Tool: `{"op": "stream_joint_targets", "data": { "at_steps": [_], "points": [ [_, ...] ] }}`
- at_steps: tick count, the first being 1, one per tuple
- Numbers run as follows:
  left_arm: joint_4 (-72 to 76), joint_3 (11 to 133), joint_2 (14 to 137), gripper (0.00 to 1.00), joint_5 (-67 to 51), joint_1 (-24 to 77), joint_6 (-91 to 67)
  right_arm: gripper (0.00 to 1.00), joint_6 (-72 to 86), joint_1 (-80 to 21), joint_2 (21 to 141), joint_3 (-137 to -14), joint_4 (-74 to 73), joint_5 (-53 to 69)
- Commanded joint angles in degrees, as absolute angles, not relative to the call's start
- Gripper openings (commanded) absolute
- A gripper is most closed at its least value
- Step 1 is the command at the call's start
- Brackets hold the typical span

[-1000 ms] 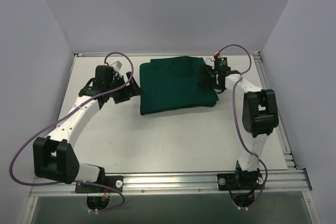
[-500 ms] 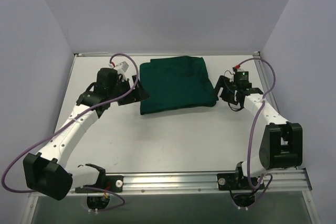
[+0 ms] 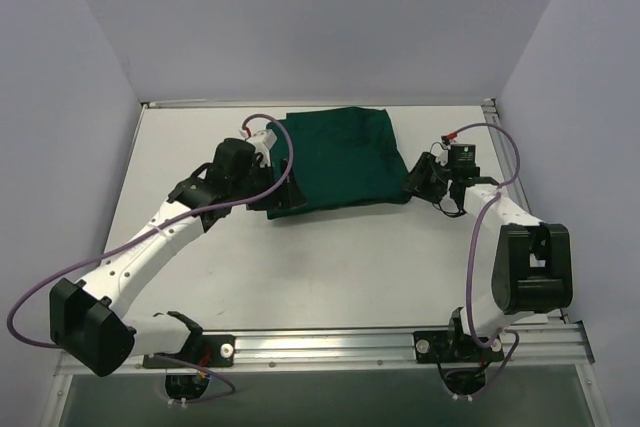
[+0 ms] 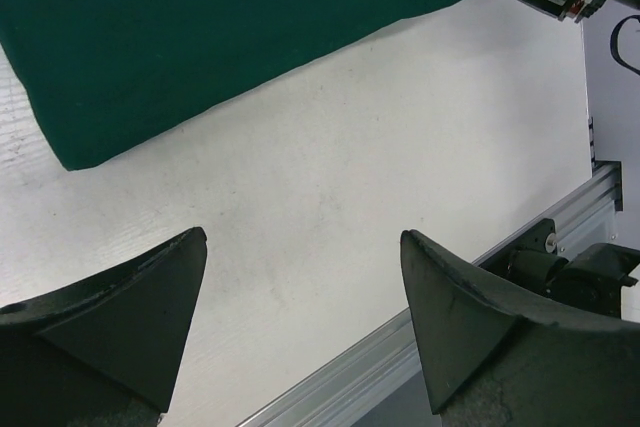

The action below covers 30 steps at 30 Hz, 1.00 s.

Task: Open and lay out the surgical kit
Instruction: Open the surgical kit at the center of the board.

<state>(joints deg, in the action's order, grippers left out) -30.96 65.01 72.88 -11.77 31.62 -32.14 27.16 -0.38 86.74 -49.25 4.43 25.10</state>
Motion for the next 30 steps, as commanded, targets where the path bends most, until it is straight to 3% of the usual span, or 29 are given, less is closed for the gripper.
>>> {"op": "stream_joint_targets", "data": {
  "at_steps": [1,2,3,5,9,10,20,30],
  "points": [
    [-27.4,67.8,74.4,0.87,-10.5,33.5,-31.0,0.42,28.9,-0.3,88.0,-48.5,8.1,29.0],
    [-26.6,67.9,74.9,0.87,-9.9,34.1,-30.7,0.34,28.9,-0.3,87.9,-48.5,8.3,29.5],
    [-26.2,68.2,75.3,0.88,-9.3,35.5,-29.6,0.11,29.1,-0.3,87.8,-48.6,8.2,29.6],
    [-25.1,69.3,76.7,0.91,-5.2,37.4,-27.4,0.0,29.8,-0.3,86.2,-48.7,8.0,30.0],
    [-17.0,68.8,78.1,0.99,1.6,42.3,-21.8,0.0,32.0,-0.4,81.7,-49.5,6.9,31.8],
    [-14.7,68.6,78.4,0.94,2.5,43.9,-20.6,0.0,32.5,-0.7,80.7,-49.9,6.7,31.8],
    [3.1,73.8,92.1,0.94,9.8,50.3,-5.5,0.0,39.9,-5.3,77.5,-55.2,7.5,35.6],
    [5.4,83.1,103.9,0.94,8.3,51.3,-4.6,0.0,44.3,-6.1,76.9,-55.3,10.4,38.7]
  ]
}}
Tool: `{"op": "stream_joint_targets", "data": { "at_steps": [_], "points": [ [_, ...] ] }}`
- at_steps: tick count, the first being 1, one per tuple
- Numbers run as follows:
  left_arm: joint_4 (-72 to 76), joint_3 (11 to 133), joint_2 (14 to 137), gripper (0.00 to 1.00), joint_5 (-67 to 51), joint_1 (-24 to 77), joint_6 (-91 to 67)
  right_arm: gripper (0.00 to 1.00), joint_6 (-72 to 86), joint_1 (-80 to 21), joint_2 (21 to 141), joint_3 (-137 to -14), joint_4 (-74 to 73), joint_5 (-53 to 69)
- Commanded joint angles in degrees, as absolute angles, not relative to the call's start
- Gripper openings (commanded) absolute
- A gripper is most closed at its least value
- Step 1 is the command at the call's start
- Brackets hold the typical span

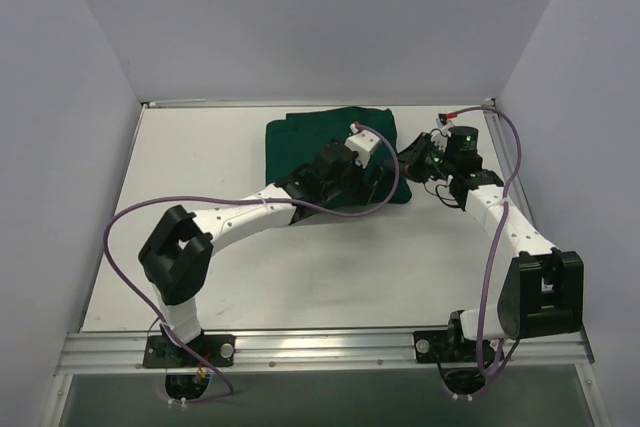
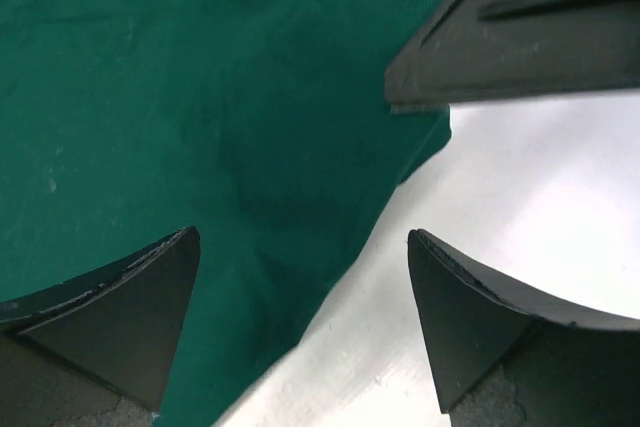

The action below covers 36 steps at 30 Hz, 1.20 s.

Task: Open and lay out the surgical kit
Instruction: Open the surgical kit at the center of the board.

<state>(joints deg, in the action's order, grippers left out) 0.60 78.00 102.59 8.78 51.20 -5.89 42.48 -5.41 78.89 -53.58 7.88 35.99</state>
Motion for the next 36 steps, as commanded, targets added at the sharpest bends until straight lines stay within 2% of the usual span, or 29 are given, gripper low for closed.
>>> {"op": "stream_joint_targets", "data": {
  "at_steps": [1,12,15,17,18,19,21,22,23,24,25,26,28,29,32,36],
  "points": [
    [5.0,83.9,105.1,0.94,7.5,51.3,-4.7,0.0,44.2,-6.1,76.5,-55.5,10.2,38.6],
    [5.8,88.8,109.9,0.94,1.1,51.3,-7.9,0.0,43.9,-6.2,76.8,-55.0,10.1,39.7],
    [2.1,91.7,112.2,0.98,1.8,50.9,-8.8,0.0,44.4,-6.2,76.5,-54.9,10.5,40.1],
    [0.1,94.1,114.0,0.81,3.1,50.7,-9.0,0.0,44.3,-6.1,76.0,-54.9,10.4,39.9],
    [-1.7,94.7,114.3,0.7,3.4,50.5,-9.2,0.0,44.2,-6.1,76.0,-54.9,10.3,40.0],
    [-2.4,95.2,115.0,0.55,3.5,50.2,-9.7,0.0,44.2,-6.2,75.8,-54.8,10.2,39.9],
    [-2.2,95.3,115.3,0.42,2.6,49.0,-10.5,0.0,44.1,-6.1,75.8,-54.8,10.2,40.0],
    [-1.9,95.3,115.5,0.25,2.0,48.6,-10.5,0.0,44.0,-6.1,75.8,-54.7,10.2,40.1],
    [-2.0,95.4,115.5,0.08,2.0,48.3,-10.5,0.09,43.8,-6.1,76.0,-54.7,9.8,40.0],
    [-2.4,95.6,115.4,0.02,2.3,47.6,-10.5,0.16,43.3,-6.1,76.2,-54.8,9.4,39.4],
    [-2.5,95.5,114.9,0.02,2.3,47.0,-10.5,0.27,42.7,-6.0,76.2,-55.6,8.8,38.7],
    [-2.7,95.7,114.5,0.02,2.3,46.5,-10.7,0.48,40.9,-6.0,76.3,-56.3,6.4,37.8],
    [-4.8,95.8,113.1,0.02,2.9,44.0,-11.9,0.66,38.6,-5.8,76.4,-58.3,3.6,34.0],
    [-5.4,95.7,112.3,0.02,2.9,42.9,-12.4,0.8,37.4,-5.6,76.5,-60.8,0.5,32.4],
    [-7.5,93.3,107.8,0.02,2.9,37.5,-14.3,0.87,32.5,-4.9,76.9,-65.6,-6.7,26.3],
    [-15.5,89.8,99.8,0.02,7.5,26.8,-18.3,0.88,30.1,-3.3,76.6,-67.3,-8.2,24.7]
  ]
}}
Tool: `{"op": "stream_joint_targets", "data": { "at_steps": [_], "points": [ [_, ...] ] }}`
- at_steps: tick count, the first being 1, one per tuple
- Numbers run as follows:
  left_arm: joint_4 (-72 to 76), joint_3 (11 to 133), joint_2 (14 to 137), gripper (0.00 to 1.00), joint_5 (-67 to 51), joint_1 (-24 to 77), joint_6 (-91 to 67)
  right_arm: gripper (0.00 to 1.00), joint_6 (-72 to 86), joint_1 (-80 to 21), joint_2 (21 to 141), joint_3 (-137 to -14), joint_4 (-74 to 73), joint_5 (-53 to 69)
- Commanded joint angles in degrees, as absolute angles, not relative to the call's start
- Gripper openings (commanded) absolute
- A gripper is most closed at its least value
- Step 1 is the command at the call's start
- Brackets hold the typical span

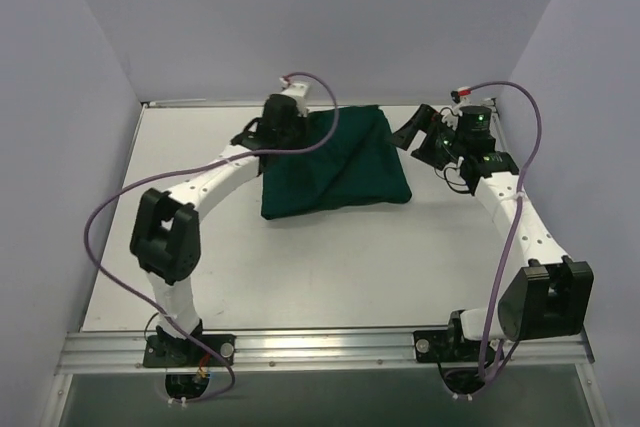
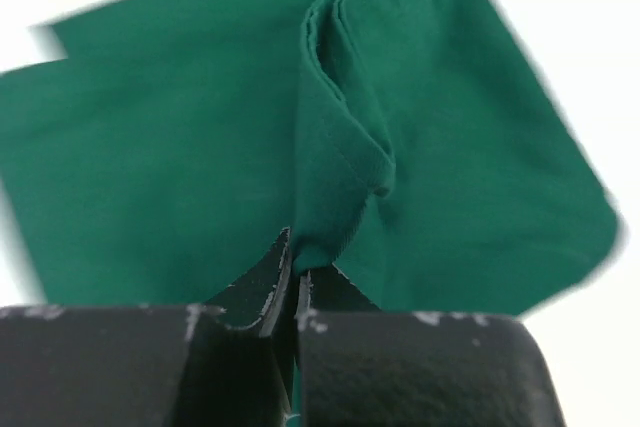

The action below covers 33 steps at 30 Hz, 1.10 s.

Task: Open and lay out the surgical kit
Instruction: Open the surgical kit at the center of the board.

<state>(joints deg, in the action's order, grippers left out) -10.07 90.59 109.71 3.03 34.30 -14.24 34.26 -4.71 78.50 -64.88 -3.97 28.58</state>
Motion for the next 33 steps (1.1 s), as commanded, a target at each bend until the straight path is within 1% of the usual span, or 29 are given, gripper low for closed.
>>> {"op": "stream_joint_targets", "data": {
  "at_steps": [1,2,3,5,6,7,8,9,10,11,12,13,15,18,19,21,22,23,24,27,28,30,31,33],
  "points": [
    [-18.5,87.6,95.8,0.02,7.9,23.8,-19.3,0.88,29.7,-3.3,76.7,-67.3,-8.1,24.8],
    [-19.8,86.4,93.5,0.02,8.2,17.4,-21.0,0.88,29.6,-3.5,77.0,-67.2,-7.8,25.4],
    [-21.3,85.1,89.1,0.02,8.5,13.9,-21.7,0.88,29.5,-3.7,77.7,-67.1,-7.5,25.7],
    [-25.7,81.9,84.8,0.02,10.8,7.2,-22.7,0.88,28.7,-5.0,78.7,-66.5,-5.8,26.8],
    [-27.1,80.9,81.0,0.02,12.0,0.9,-23.4,0.88,28.2,-5.5,80.1,-66.3,-5.5,27.8],
    [-29.6,79.8,79.3,0.02,13.2,-2.7,-23.9,0.88,27.5,-6.1,80.8,-66.5,-5.1,27.9],
    [-30.7,78.2,77.9,0.07,13.1,-5.3,-25.0,0.88,25.7,-8.3,81.6,-66.9,-5.3,27.5],
    [-31.5,77.3,76.7,0.22,12.3,-10.1,-25.5,0.88,24.9,-9.7,82.3,-67.5,-5.5,25.7],
    [-32.2,76.2,75.0,0.4,11.5,-11.2,-25.7,0.88,24.1,-10.7,83.7,-69.0,-5.9,25.0],
    [-32.3,74.2,74.4,0.72,10.8,-12.1,-25.7,0.88,22.4,-12.2,84.4,-70.0,-6.2,24.4],
    [-33.0,73.5,73.7,0.91,11.9,-12.5,-25.6,0.88,21.8,-15.3,85.9,-70.9,-6.4,23.2],
    [-34.0,72.7,73.5,0.94,13.3,-12.7,-25.7,0.88,21.3,-16.9,86.5,-72.8,-6.6,22.6],
    [-33.4,70.3,72.6,0.94,14.0,-12.9,-24.1,0.88,19.2,-22.0,88.8,-75.0,-6.8,21.3],
    [-33.6,69.5,71.5,0.94,14.3,-13.0,-23.5,0.88,16.4,-26.9,92.8,-79.8,-8.4,16.7],
    [-33.6,69.5,70.9,0.94,12.9,-12.9,-23.8,0.88,15.7,-29.9,93.8,-81.0,-9.0,15.2],
    [-32.9,69.7,71.0,0.94,10.0,-12.9,-24.2,0.86,14.5,-32.9,97.5,-84.5,-9.1,13.5],
    [-32.9,70.1,71.7,0.94,6.9,-12.9,-24.6,0.85,13.7,-35.8,99.0,-85.9,-9.5,12.2],
    [-32.7,70.2,72.2,0.94,5.2,-12.7,-25.6,0.81,13.3,-37.4,100.6,-87.5,-11.7,9.1],
    [-32.5,70.1,72.7,0.94,3.7,-12.6,-26.2,0.78,12.7,-38.9,102.2,-90.8,-12.9,7.6],
    [-29.2,67.1,73.7,0.94,-2.2,-12.2,-27.8,0.72,11.3,-44.6,108.2,-94.6,-15.5,1.3],
    [-28.4,64.9,73.8,0.94,-3.0,-12.1,-28.2,0.7,11.0,-45.9,109.0,-95.0,-15.6,0.2],
    [-26.9,63.0,74.2,0.94,-5.3,-12.2,-28.7,0.63,10.5,-48.3,111.3,-96.3,-15.8,-2.4],
    [-26.5,62.3,74.4,0.95,-5.8,-12.2,-28.9,0.57,10.5,-48.9,111.9,-96.5,-15.9,-3.1],
    [-25.5,60.4,74.3,0.96,-7.9,-12.0,-29.6,0.52,10.3,-50.0,113.5,-97.0,-16.0,-4.3]
  ]
}}
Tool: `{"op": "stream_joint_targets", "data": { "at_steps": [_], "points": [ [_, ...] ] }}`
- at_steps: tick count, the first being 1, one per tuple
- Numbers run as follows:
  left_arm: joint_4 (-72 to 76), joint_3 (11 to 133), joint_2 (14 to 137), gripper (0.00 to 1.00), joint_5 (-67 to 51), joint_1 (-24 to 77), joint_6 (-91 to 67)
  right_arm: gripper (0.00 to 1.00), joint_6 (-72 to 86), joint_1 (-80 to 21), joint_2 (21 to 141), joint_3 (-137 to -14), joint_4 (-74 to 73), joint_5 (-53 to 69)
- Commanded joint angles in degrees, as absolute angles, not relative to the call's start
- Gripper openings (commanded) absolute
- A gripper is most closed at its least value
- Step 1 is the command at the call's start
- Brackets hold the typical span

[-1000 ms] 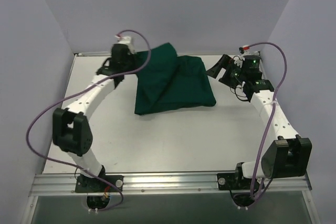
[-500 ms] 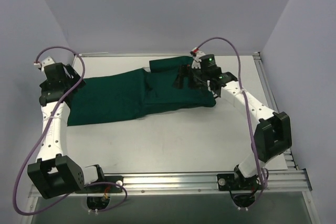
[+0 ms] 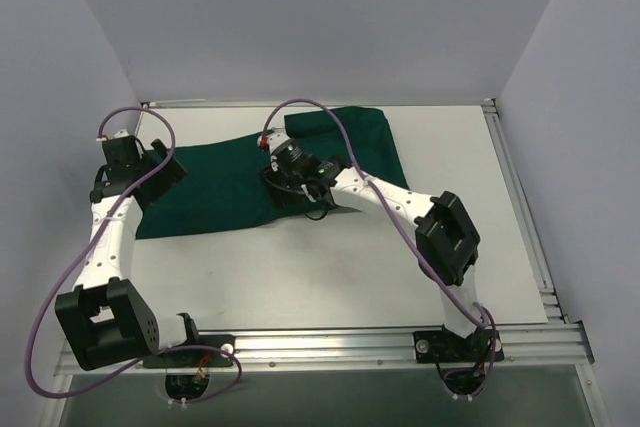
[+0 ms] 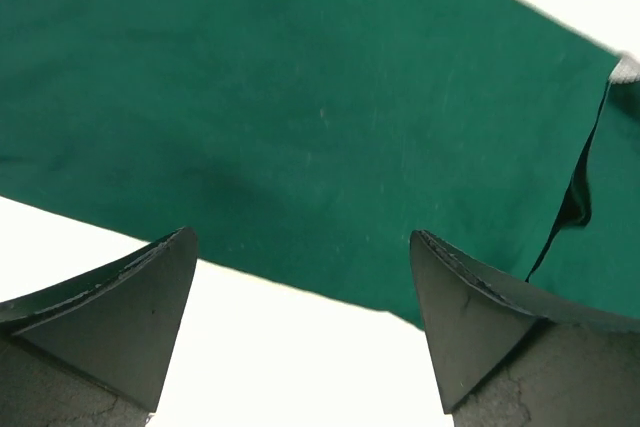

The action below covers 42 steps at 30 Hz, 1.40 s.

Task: Open and lay out the surgical kit
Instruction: Open the surgical kit at the center of the board.

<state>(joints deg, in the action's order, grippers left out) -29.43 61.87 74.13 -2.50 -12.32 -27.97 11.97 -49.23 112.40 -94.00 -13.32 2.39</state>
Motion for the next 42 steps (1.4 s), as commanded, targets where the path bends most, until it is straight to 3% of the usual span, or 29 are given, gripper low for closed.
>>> {"op": "stream_joint_targets", "data": {
  "at_steps": [1,10,29,42],
  "points": [
    [-25.0,59.9,74.2,0.96,-8.7,-12.0,-30.0,0.5,10.4,-50.4,113.9,-97.3,-15.9,-5.0],
    [-23.3,58.4,74.0,0.97,-12.5,-11.6,-30.6,0.41,9.7,-51.9,118.5,-100.3,-15.9,-8.3],
    [-21.0,57.1,73.0,0.97,-14.8,-11.6,-31.0,0.39,8.6,-50.9,123.2,-103.7,-15.4,-6.9],
    [-20.6,56.7,73.3,0.97,-15.1,-11.6,-31.2,0.27,9.3,-49.5,123.5,-104.3,-13.7,-4.7]
  ]
}}
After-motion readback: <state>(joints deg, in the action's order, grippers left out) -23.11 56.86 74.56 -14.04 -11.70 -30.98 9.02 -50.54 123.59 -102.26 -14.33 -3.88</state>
